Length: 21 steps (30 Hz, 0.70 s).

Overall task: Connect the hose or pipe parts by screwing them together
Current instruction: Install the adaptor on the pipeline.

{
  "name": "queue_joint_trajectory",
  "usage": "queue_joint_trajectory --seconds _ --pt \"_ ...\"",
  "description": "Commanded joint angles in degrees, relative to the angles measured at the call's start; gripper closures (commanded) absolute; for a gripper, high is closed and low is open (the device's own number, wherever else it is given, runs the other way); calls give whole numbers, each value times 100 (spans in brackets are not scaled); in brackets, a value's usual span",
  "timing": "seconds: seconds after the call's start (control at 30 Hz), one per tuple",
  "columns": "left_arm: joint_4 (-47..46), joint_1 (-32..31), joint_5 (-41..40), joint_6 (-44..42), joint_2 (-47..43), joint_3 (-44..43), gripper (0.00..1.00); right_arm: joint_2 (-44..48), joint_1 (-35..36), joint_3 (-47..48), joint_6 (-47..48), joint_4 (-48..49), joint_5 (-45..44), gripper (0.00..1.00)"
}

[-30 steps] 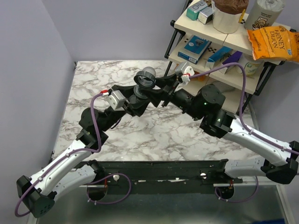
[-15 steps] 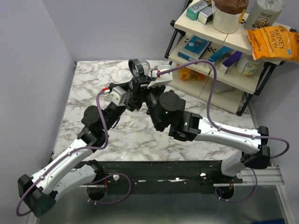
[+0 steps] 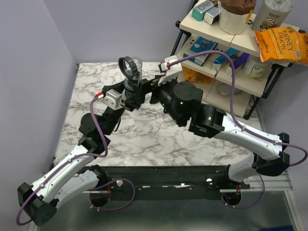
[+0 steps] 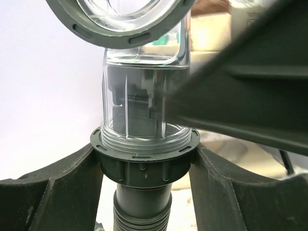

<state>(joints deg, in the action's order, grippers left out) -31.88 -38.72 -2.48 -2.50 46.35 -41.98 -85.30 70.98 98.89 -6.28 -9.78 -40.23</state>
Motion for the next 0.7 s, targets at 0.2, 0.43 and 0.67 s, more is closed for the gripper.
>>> queue_joint_trajectory --seconds 0.2,0.43,0.67 --pt "-706 171 -438 100 -337 -4 100 1401 -699 -632 -138 -667 3590 0" --pt "-697 374 2107 1585 -486 -12 100 1982 -1683 -1031 936 -365 7445 0" --pt "-1162 400 4175 2526 -285 -144 100 1472 -2588 -555 875 -657 8853 0"
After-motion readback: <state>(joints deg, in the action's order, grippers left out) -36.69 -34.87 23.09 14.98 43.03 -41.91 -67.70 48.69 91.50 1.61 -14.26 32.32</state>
